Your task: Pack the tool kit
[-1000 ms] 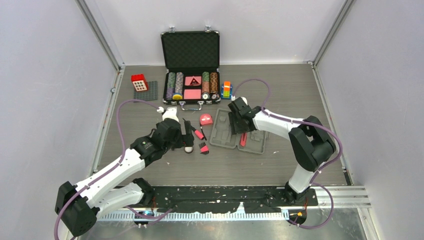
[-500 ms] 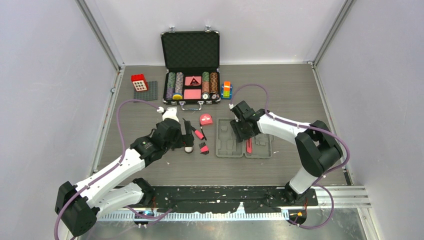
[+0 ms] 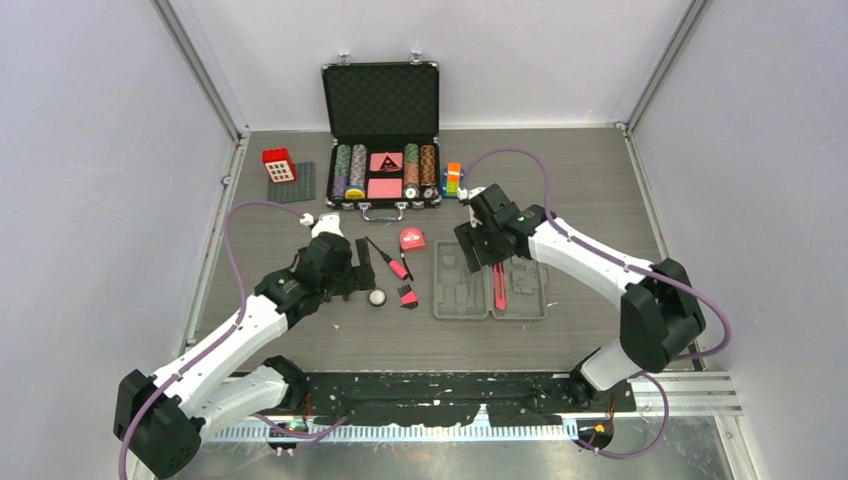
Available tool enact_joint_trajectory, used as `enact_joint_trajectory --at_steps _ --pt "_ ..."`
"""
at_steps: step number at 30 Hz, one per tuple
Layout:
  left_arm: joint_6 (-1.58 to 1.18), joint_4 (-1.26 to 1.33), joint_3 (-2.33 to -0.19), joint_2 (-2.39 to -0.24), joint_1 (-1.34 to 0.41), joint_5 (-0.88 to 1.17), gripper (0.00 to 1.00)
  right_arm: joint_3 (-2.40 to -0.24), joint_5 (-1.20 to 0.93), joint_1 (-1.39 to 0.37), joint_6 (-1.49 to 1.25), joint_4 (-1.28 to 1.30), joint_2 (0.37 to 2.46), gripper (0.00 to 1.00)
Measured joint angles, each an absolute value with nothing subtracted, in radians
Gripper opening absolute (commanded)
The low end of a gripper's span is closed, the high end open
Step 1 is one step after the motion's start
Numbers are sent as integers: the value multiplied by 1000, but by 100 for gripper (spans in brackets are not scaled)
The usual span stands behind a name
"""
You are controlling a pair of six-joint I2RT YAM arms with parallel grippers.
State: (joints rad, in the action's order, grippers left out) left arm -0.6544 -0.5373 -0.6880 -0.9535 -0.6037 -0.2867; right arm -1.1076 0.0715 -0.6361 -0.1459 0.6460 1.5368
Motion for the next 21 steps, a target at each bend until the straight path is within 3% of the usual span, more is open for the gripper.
enact_joint_trajectory --at_steps 12,21 --pt "-649 -599 -682 -944 -471 -257 97 -1127 33 -755 -146 557 1485 67" --pt "-558 -674 -733 -845 -370 -297 99 -1272 97 -968 -274 555 1686 64"
